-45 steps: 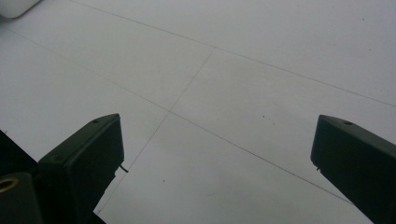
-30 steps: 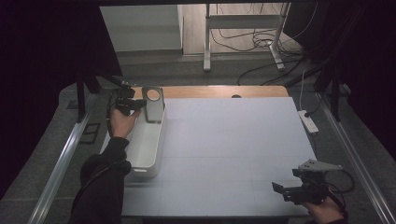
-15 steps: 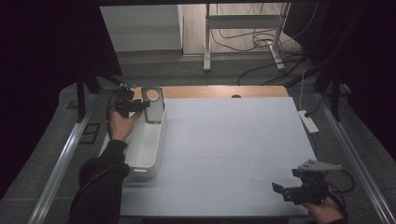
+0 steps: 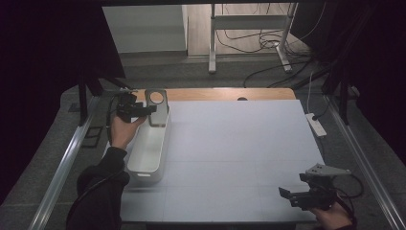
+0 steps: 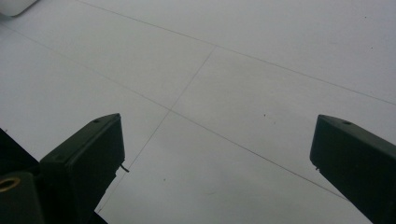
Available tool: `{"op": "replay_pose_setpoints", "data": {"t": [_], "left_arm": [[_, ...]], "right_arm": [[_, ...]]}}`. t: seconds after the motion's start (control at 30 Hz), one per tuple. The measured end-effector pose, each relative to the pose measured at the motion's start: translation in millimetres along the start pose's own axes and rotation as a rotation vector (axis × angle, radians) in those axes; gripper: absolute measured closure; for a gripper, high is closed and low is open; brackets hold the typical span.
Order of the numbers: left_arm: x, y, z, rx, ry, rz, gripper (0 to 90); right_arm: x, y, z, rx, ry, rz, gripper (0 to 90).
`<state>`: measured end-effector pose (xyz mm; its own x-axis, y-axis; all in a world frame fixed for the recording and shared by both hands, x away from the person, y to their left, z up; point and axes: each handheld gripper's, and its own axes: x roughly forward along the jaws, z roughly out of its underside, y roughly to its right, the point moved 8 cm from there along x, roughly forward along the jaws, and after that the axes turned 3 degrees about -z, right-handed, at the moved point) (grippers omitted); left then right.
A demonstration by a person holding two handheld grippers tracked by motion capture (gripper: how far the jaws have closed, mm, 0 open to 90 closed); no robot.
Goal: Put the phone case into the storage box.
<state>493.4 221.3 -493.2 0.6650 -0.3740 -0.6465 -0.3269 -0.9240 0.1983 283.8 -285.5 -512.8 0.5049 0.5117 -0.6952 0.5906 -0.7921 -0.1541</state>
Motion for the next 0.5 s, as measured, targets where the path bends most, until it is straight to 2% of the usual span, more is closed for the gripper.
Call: {"op": "replay_pose_setpoints", "data": {"t": [0.2, 0.27, 0.37, 0.5], "left_arm": [[-3.8, 7.1, 3.4, 0.003, -0.003, 0.062, 24.4], [-4.1, 9.6, 5.9, 0.013, -0.019, 0.068, 21.8], [-5.0, 13.0, 9.9, 0.051, -0.042, 0.067, 18.8], [-5.7, 17.6, 13.2, 0.069, -0.053, 0.079, 16.3]], "right_arm": [[-0.4, -0.3, -0.3, -0.002, 0.005, -0.001, 2.8], [-0.4, -0.4, -0.3, -0.003, 0.005, 0.0, 2.8], [-0.4, -0.5, -0.3, -0.003, 0.005, -0.001, 2.7], [-0.6, -0.5, -0.4, -0.004, 0.007, 0.0, 2.7]]}}
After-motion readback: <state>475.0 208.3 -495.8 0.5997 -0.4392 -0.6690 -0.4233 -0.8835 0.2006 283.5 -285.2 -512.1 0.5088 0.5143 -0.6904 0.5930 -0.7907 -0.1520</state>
